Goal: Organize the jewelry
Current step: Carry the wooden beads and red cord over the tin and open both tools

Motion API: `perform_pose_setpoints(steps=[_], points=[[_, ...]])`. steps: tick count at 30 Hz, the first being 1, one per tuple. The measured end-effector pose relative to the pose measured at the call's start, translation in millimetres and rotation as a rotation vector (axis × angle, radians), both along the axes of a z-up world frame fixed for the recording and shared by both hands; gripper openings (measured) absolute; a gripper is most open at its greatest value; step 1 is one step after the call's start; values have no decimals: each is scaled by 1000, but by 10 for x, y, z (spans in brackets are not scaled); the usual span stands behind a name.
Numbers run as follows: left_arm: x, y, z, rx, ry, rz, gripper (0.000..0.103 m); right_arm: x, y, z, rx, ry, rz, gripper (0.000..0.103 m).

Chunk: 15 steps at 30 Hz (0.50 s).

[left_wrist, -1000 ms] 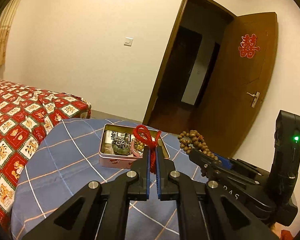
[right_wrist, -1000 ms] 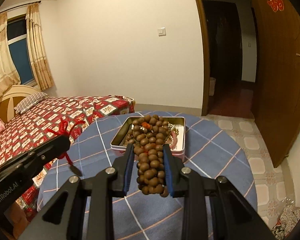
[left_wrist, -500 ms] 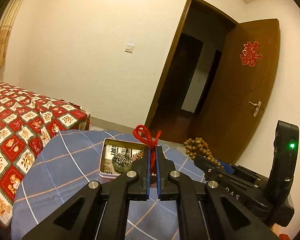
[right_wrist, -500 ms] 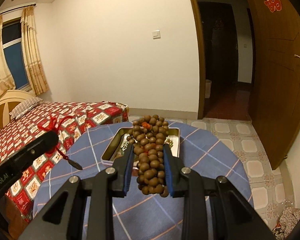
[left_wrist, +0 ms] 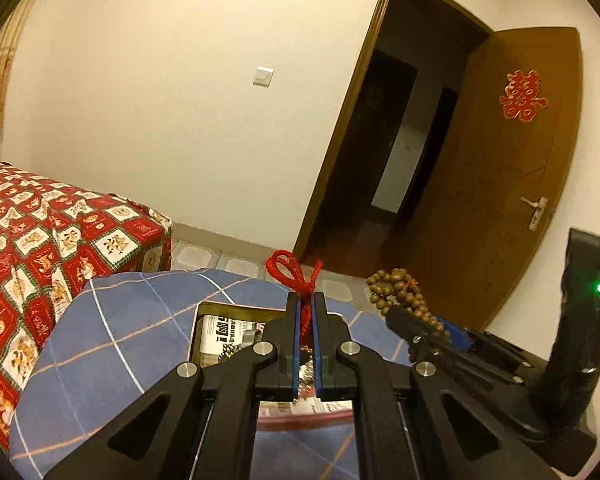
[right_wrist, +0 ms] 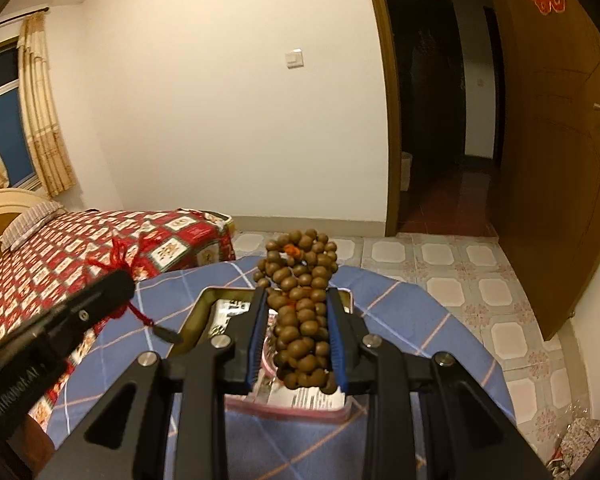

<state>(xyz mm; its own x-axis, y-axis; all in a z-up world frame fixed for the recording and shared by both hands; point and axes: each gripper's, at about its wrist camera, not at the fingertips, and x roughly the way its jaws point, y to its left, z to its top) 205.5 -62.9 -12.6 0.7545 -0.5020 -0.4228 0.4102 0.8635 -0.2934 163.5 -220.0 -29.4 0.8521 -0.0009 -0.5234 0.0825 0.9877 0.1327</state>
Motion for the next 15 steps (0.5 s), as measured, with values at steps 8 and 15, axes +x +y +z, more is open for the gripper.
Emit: perform_pose_setpoints(steps=[8,15], points=[[397,-142,-221,28,78,19,3,319,-68,-169,-25,60,-26,31],[644,-245,-448,52,141,35,3,531,-154,-342,-28,117,-38,31]])
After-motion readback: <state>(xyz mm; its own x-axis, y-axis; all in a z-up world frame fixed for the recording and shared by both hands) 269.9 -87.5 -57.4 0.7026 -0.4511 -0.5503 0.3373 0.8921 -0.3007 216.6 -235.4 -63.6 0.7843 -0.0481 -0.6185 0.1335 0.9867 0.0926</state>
